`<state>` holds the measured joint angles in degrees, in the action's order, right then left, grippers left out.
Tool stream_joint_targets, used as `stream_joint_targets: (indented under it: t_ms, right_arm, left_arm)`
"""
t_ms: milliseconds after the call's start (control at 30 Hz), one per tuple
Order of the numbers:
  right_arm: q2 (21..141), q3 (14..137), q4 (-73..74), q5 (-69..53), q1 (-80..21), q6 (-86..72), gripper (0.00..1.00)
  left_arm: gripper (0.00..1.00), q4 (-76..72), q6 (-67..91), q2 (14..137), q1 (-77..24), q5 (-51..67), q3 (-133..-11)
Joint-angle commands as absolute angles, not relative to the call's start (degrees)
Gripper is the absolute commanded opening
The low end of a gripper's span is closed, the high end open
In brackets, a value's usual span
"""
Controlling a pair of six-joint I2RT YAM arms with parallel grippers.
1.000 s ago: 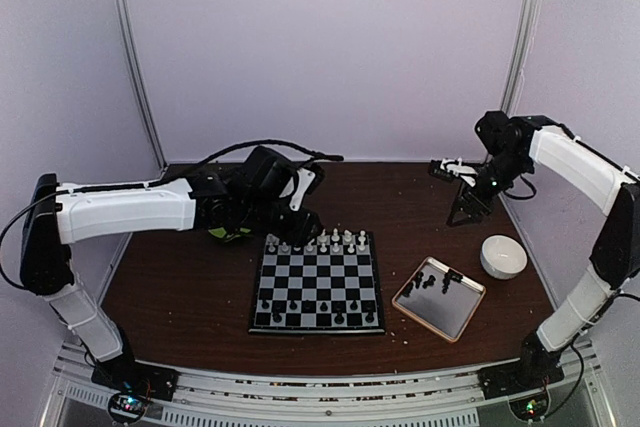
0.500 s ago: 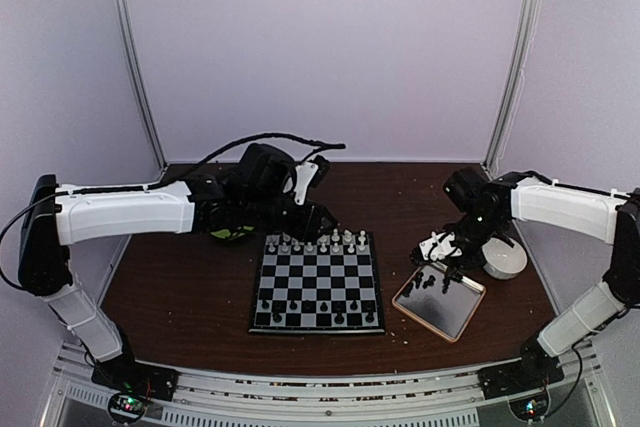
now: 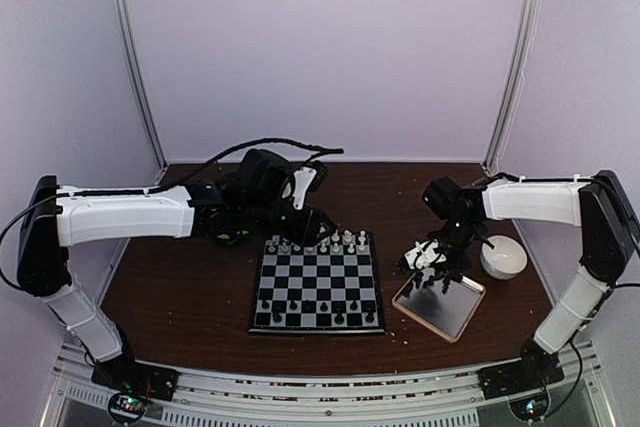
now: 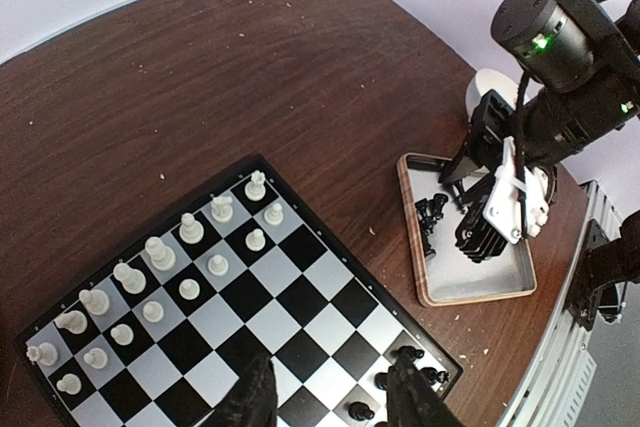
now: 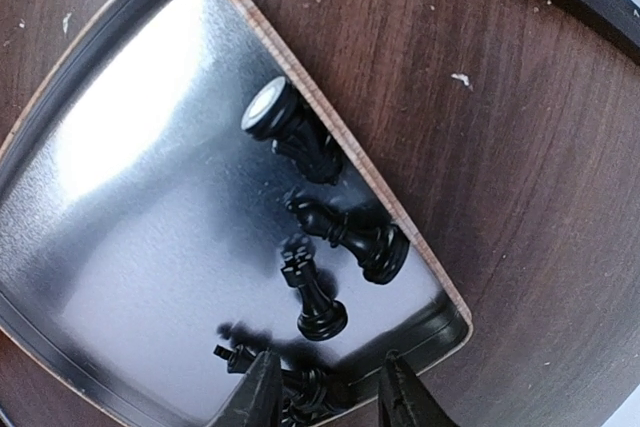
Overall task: Set up the chess pieces on the board
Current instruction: Pick up the rook from the storage box.
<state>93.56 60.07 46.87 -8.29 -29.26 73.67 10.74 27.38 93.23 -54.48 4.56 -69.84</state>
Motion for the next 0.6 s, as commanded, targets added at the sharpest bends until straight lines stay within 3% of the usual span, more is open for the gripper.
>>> stream_joint_targets:
  t_ms: [0,567]
  right_arm:
    - [95.44,61.51,48.11,-6.87,-29.86,74.13,0.34]
    - [99.97,61.87,48.25,-4.41,-31.02,72.46,0.29]
  left_arm:
    - [0.38,7.92,27.93,92.16,-54.93,5.33,-69.83]
    - [0.38,7.65,27.51,93.77,-55.21,7.92,-70.32]
